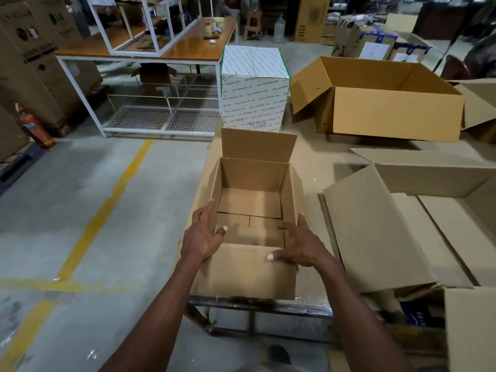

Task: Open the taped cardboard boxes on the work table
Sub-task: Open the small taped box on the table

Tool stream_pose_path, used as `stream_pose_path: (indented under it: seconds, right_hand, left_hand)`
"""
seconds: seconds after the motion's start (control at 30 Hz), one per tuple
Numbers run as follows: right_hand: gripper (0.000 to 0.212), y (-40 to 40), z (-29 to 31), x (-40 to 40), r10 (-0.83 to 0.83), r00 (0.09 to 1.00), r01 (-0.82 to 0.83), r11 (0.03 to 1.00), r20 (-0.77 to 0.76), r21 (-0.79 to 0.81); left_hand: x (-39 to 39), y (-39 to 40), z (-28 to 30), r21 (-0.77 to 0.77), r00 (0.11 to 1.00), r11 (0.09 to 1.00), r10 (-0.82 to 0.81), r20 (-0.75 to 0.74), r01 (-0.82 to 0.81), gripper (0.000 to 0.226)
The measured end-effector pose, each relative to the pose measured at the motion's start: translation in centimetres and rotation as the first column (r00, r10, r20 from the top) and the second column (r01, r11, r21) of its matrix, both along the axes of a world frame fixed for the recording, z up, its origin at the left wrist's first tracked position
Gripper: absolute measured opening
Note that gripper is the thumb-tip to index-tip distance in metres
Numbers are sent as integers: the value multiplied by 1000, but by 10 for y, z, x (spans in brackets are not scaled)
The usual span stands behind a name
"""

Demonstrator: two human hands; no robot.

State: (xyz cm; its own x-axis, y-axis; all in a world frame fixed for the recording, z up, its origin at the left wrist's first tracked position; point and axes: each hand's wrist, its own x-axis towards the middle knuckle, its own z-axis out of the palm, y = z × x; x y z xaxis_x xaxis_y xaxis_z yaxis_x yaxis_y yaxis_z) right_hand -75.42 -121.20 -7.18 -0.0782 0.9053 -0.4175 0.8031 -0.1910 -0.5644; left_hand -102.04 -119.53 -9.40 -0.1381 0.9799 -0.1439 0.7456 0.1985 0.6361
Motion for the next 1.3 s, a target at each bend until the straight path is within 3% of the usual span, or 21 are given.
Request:
stream_pose_path:
  seconds: [0.1,0.3,0.37,0.43,0.53,0.67,0.87,1.03,1.3]
  right_hand:
    - [88,-4,1,0,4,1000,-4,1000,-14,25]
    - [85,-5,-5,3,-15,997,18,999,-71,41]
    - [88,-7,-7,4,-11,996,16,999,-93,49]
    - [97,-8,-10,3,-14,993,21,998,-118,52]
    - [106,-8,-12,2,-12,991,19,998,-133,54]
    - [111,-9,-19,4,-22,989,29,998,-147,49]
    - [119,-11,-30,6,-37,988,46,997,-147,55]
    - [118,-10,-31,4,-35,990,45,997,-133,68]
    - [113,-12,-31,4,-30,993,41,995,-116,94]
  left_hand:
    - [1,5,-1,-20,998,1000,12,-54,-13,77]
    - [14,24,10,-21,968,999,41,-248,-48,71]
    - [25,34,15,90,947,995,77,-313,-52,70]
    - [39,46,21,198,934,978,10,-358,65,67]
    - [59,80,31,190,934,956,-156,-320,225,69]
    - [75,136,41,116,905,943,-259,-339,313,84]
    - [86,193,48,38,878,941,-298,-374,336,88]
    - [84,212,34,-136,849,926,-378,-368,353,87]
    - [77,223,17,-148,876,919,-393,-278,365,77]
